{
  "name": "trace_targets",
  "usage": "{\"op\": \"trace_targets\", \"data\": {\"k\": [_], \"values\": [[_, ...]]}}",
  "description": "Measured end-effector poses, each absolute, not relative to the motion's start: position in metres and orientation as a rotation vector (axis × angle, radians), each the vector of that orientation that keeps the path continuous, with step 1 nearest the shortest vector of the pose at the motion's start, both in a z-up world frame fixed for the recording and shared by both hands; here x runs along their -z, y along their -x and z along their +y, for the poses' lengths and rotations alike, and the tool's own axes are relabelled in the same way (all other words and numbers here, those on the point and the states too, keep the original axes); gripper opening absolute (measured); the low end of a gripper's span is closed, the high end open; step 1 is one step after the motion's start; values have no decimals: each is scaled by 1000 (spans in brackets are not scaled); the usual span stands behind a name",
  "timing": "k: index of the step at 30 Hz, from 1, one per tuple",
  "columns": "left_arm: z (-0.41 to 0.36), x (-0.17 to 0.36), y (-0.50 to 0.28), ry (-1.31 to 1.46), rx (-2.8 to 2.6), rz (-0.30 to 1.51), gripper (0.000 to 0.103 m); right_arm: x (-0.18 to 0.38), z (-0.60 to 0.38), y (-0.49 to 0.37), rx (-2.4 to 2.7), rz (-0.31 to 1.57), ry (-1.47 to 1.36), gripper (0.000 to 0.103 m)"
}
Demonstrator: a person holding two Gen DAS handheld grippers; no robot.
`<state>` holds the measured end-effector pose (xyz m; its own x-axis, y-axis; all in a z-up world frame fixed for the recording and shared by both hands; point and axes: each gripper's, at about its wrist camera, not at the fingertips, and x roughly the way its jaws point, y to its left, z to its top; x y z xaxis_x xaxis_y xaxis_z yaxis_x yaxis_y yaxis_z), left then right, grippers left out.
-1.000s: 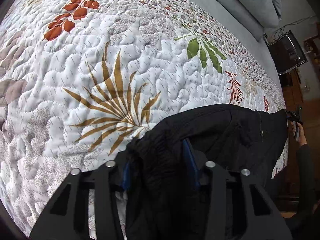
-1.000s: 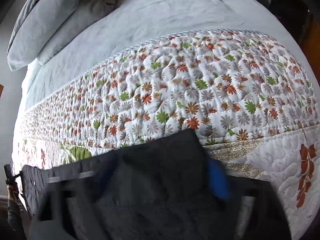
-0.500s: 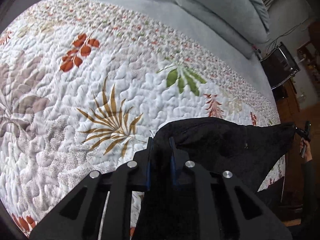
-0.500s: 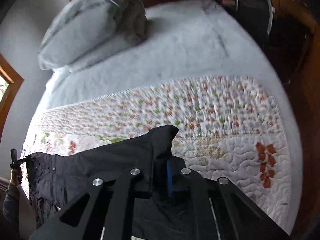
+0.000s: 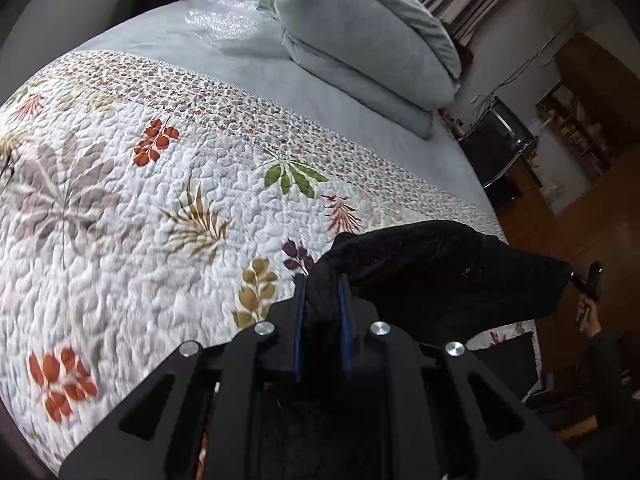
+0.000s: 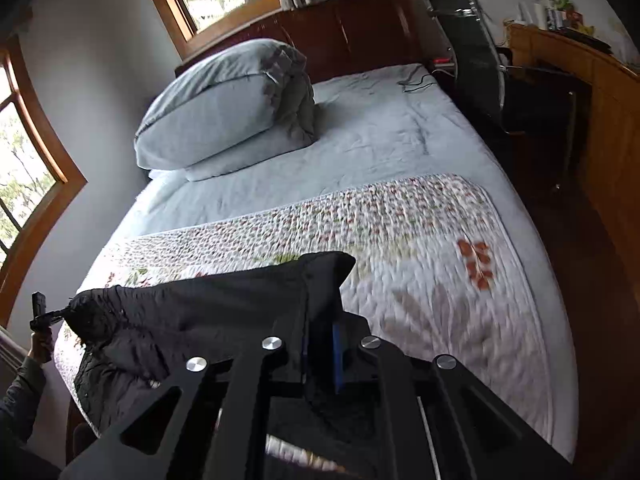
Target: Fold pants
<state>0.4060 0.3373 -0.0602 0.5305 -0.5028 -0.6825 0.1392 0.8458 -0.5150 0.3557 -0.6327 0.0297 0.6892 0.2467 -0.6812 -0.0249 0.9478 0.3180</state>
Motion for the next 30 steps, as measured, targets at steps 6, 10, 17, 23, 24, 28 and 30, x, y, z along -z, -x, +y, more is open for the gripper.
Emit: {"op": "trace_targets", "data": {"k": [6, 10, 17, 23, 24, 28, 30], "values": [[350, 62, -348, 488, 406, 899, 13, -17, -636, -267, -144, 752, -353, 7], [356, 69, -311, 519, 406, 895, 13, 2, -642, -204, -128, 706, -434, 7], [364, 95, -249, 559, 381, 912, 15, 46, -637, -120, -105, 653, -502, 8], [365, 131, -210, 581, 353, 970, 18, 103, -623, -64, -38, 629, -607, 53], [366, 138, -205, 584, 343, 982, 19, 118, -621, -56, -21, 649, -654, 58], [371, 149, -192, 607, 307, 998, 26, 151, -621, -32, -26, 679, -816, 65], [373, 147, -186, 580, 262, 1016, 42, 159, -626, -22, -77, 640, -939, 80]]}}
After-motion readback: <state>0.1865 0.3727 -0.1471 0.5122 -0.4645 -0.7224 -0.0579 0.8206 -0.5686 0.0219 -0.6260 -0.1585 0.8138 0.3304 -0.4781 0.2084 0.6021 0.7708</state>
